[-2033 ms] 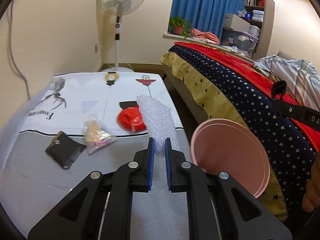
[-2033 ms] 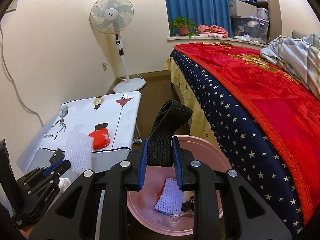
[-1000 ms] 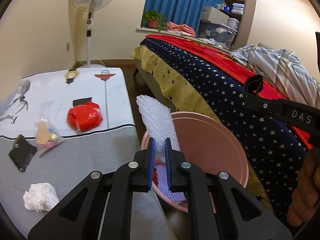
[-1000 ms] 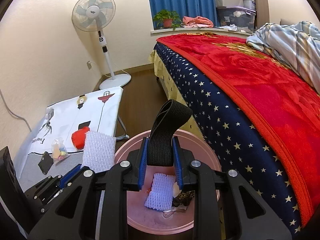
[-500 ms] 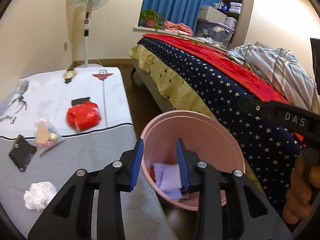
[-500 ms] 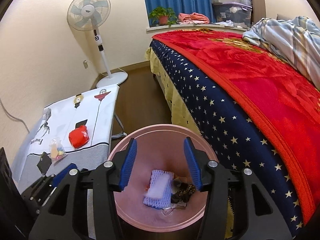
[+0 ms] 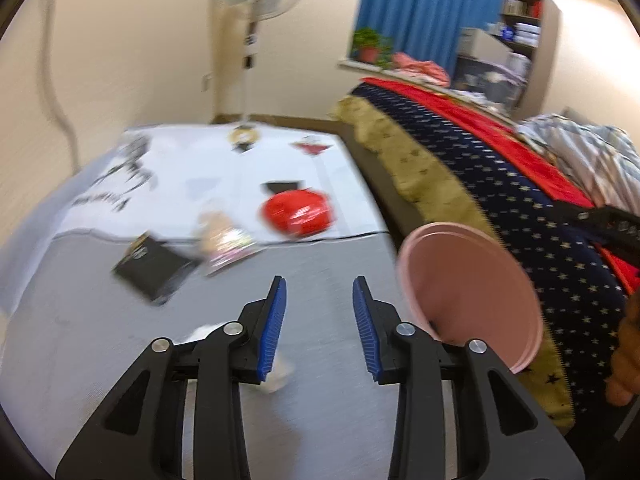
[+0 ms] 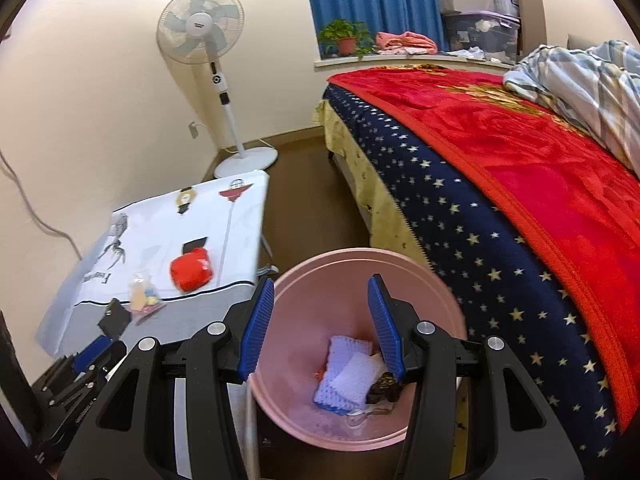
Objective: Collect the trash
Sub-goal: 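Move the left tool to the white tissue while the right tool reaches the red bag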
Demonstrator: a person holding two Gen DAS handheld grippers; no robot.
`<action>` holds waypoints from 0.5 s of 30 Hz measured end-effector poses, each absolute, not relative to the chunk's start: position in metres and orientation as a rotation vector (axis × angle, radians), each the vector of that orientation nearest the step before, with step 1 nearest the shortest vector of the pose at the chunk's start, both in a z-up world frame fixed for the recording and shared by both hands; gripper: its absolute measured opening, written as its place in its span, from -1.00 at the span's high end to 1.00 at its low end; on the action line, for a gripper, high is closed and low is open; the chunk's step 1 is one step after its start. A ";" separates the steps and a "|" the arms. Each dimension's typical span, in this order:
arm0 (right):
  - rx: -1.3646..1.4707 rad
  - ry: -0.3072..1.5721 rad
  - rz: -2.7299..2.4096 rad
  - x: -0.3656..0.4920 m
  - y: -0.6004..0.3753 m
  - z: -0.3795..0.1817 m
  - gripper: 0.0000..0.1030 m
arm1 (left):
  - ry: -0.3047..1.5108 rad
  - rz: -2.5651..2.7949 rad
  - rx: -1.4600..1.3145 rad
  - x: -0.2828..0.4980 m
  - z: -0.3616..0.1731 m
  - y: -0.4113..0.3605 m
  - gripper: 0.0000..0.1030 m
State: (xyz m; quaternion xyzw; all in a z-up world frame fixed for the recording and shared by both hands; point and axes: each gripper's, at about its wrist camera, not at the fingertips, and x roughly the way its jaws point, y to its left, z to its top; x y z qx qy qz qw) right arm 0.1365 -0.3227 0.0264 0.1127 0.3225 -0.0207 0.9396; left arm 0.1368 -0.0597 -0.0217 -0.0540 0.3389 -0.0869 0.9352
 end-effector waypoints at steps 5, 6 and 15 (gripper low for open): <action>0.217 0.655 -0.001 0.136 -0.300 0.030 0.04 | 0.784 -0.083 -0.122 0.136 -0.045 -0.035 -0.20; 0.213 0.655 0.006 0.136 -0.296 0.031 0.04 | 0.791 -0.073 -0.123 0.136 -0.048 -0.033 -0.26; 0.183 0.677 0.048 0.146 -0.265 0.025 0.03 | 0.877 -0.039 -0.147 0.143 -0.073 -0.023 -0.45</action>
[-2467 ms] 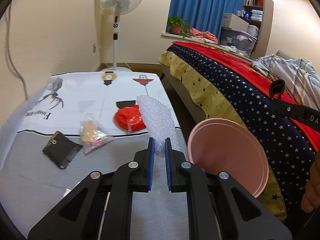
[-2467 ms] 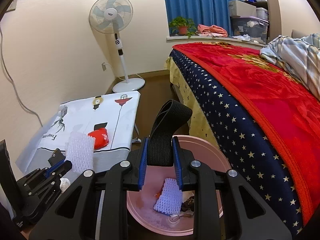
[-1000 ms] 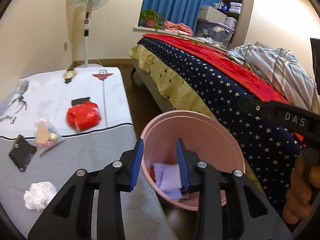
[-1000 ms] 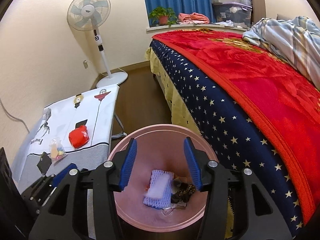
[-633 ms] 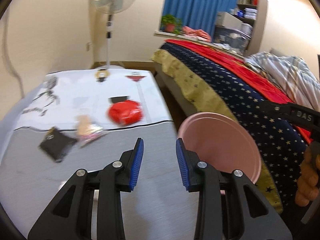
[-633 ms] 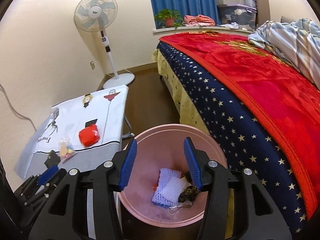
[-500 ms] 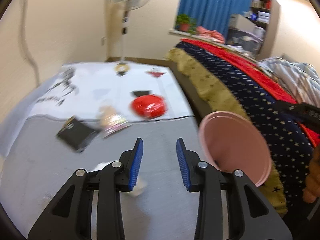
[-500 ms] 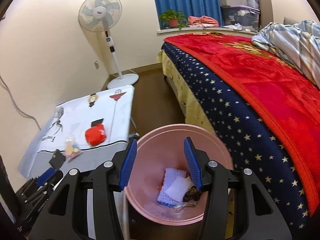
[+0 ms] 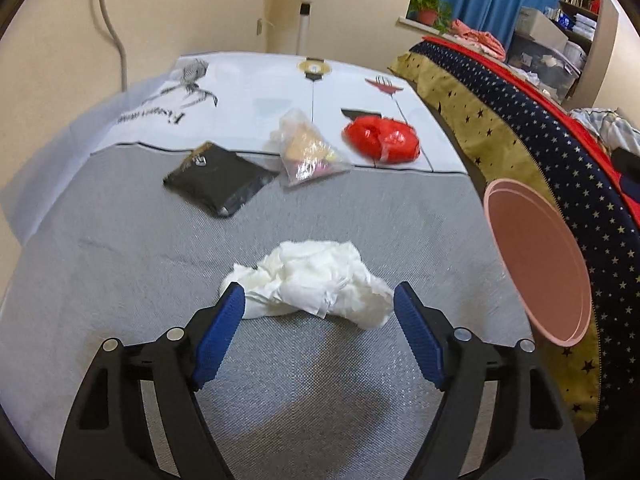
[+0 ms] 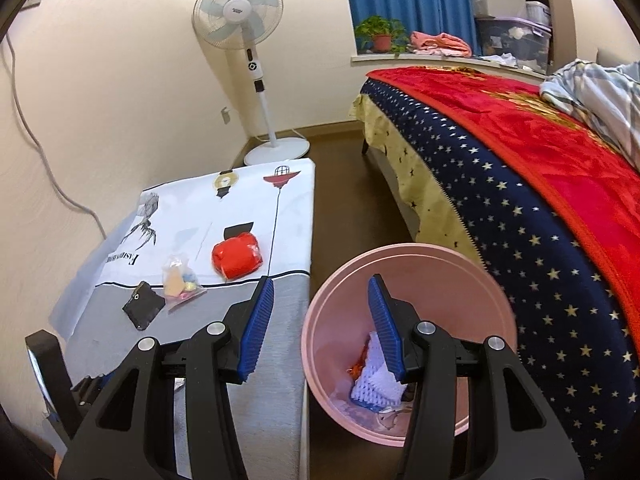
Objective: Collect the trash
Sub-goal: 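Move the left tool to the white tissue while the right tool reaches the red bag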
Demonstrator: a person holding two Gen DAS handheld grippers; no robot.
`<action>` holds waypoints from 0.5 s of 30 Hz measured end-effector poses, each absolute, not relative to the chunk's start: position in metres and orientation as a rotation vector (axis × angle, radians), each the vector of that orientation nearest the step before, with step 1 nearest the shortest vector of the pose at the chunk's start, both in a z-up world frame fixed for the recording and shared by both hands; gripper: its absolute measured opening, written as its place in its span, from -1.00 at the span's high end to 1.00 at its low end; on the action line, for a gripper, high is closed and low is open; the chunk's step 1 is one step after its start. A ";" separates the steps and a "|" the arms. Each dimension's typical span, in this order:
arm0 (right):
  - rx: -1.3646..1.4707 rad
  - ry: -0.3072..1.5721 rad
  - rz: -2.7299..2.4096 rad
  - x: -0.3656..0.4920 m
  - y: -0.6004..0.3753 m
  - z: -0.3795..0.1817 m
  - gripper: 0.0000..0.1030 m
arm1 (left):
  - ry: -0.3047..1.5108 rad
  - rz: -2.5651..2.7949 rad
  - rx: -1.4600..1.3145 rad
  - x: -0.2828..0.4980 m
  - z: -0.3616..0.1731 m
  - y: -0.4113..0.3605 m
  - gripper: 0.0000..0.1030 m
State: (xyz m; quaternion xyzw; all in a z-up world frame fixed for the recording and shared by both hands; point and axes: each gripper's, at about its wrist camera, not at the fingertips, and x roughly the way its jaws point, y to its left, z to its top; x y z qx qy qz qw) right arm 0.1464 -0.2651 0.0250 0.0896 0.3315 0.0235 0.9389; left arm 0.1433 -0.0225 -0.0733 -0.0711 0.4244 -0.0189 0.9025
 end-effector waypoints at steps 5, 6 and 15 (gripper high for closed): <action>0.172 0.688 0.065 0.156 -0.256 0.019 0.02 | 0.880 -0.052 -0.167 0.148 -0.078 -0.020 -0.19; 0.170 0.689 0.068 0.158 -0.254 0.018 0.01 | 0.880 -0.058 -0.174 0.149 -0.078 -0.019 -0.06; 0.150 0.706 0.127 0.186 -0.229 0.002 -0.08 | 0.845 -0.090 -0.203 0.166 -0.077 -0.015 0.96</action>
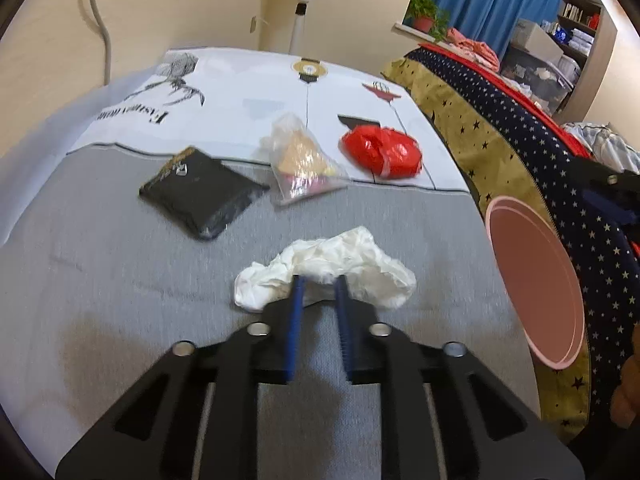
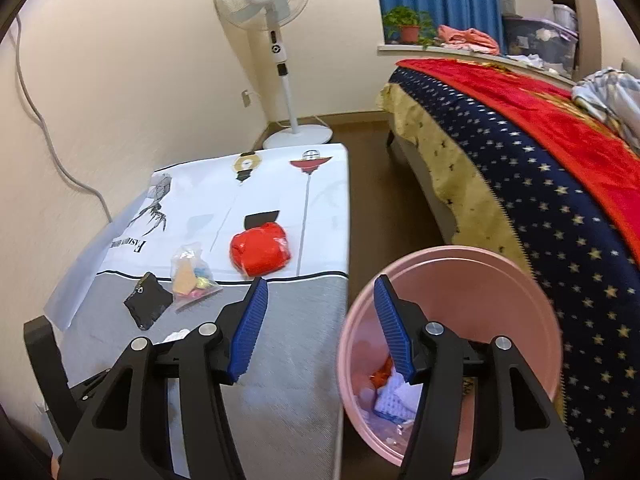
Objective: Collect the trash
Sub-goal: 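Move the left tool to the white tissue while the right tool reaches the red bag, then grasp and lift the white tissue with the left tool while the right tool grasps the red bag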
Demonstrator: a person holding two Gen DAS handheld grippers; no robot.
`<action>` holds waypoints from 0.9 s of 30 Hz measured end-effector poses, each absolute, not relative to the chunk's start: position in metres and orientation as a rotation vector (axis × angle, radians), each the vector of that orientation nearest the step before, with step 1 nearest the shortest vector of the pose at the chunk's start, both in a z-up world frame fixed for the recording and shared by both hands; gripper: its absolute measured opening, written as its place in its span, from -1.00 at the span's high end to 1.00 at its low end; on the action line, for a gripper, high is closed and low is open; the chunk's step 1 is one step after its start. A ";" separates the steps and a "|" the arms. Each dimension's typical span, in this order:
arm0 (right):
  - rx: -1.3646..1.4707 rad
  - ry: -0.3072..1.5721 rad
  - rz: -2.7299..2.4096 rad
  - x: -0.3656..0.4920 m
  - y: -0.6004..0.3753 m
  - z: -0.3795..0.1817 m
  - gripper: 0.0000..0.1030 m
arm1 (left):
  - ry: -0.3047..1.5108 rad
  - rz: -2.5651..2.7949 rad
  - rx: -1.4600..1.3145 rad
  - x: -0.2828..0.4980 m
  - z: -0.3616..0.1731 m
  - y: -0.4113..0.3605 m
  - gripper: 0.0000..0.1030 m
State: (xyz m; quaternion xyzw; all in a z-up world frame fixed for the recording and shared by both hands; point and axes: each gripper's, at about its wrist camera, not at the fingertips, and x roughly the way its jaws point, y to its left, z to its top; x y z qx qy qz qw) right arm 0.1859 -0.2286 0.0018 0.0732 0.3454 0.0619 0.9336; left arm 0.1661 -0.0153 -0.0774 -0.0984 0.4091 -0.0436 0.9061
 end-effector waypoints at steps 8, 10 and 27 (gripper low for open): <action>0.151 0.732 0.179 0.221 -0.202 -0.017 -0.22 | 0.792 -0.040 -0.214 0.177 -0.071 -0.001 1.00; 0.146 0.734 0.188 0.229 -0.195 -0.020 -0.28 | 0.774 -0.019 -0.229 0.177 -0.069 0.006 1.00; 0.092 0.866 0.241 0.316 -0.146 -0.080 -0.78 | 0.722 0.093 -0.257 0.186 -0.066 0.033 1.00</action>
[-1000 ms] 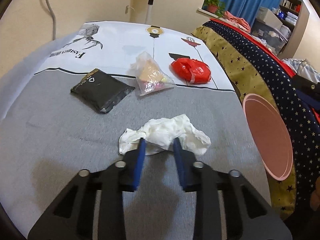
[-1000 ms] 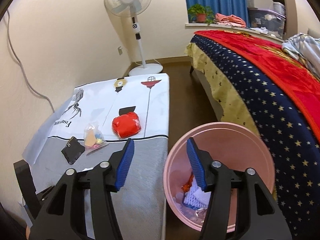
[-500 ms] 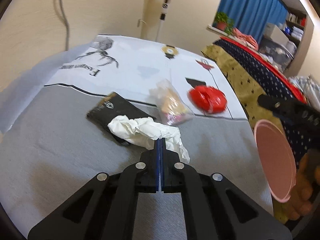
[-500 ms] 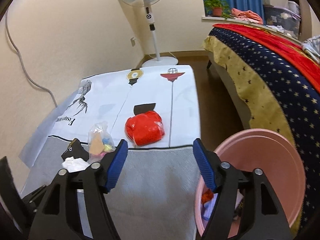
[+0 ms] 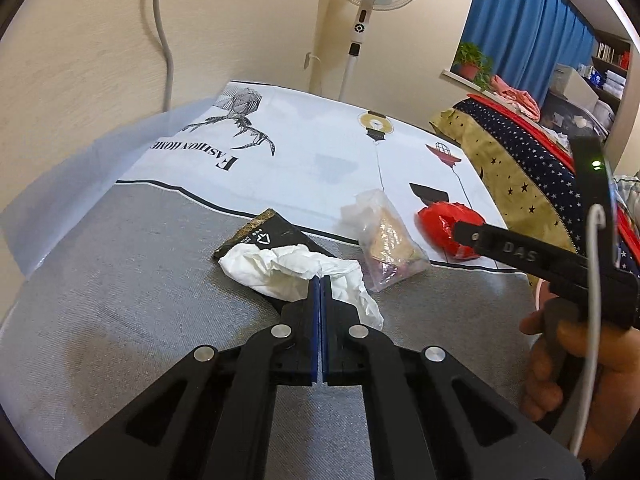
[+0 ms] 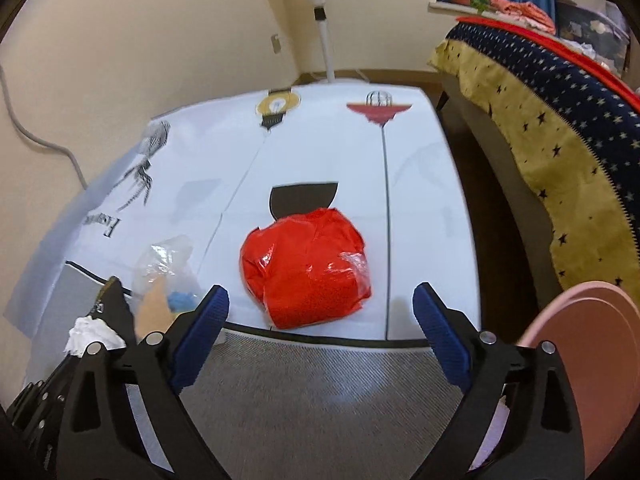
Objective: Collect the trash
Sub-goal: 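Grasp and lift the white tissue with the left tool while the right tool grasps the red bag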
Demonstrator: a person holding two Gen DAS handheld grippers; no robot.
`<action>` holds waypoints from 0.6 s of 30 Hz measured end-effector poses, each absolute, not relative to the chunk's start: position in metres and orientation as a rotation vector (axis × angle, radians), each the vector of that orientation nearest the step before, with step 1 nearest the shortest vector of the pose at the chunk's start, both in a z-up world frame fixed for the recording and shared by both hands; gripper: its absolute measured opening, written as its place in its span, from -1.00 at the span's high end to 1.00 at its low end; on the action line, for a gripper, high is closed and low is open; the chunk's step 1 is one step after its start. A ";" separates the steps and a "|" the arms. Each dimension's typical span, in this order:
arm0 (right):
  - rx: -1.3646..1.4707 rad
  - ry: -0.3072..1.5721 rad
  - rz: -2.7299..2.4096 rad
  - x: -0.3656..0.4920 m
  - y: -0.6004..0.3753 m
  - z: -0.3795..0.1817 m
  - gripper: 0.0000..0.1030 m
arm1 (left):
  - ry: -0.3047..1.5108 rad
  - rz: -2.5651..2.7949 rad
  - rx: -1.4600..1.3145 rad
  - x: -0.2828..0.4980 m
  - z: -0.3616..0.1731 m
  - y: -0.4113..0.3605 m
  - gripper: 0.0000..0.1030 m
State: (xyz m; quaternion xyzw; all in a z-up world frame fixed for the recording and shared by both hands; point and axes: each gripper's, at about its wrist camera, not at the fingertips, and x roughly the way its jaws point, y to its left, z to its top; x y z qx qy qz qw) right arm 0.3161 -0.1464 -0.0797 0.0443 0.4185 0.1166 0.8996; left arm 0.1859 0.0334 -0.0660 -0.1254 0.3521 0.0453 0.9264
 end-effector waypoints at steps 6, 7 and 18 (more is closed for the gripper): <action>0.075 0.901 0.225 0.326 -0.142 -0.089 -0.60 | 0.735 0.138 -0.285 0.187 -0.071 0.045 0.66; 0.071 0.902 0.222 0.326 -0.142 -0.089 -0.53 | 0.725 0.156 -0.299 0.185 -0.071 0.049 0.40; 0.056 0.878 0.237 0.319 -0.147 -0.086 -0.03 | 0.683 0.151 -0.329 0.185 -0.066 0.049 0.03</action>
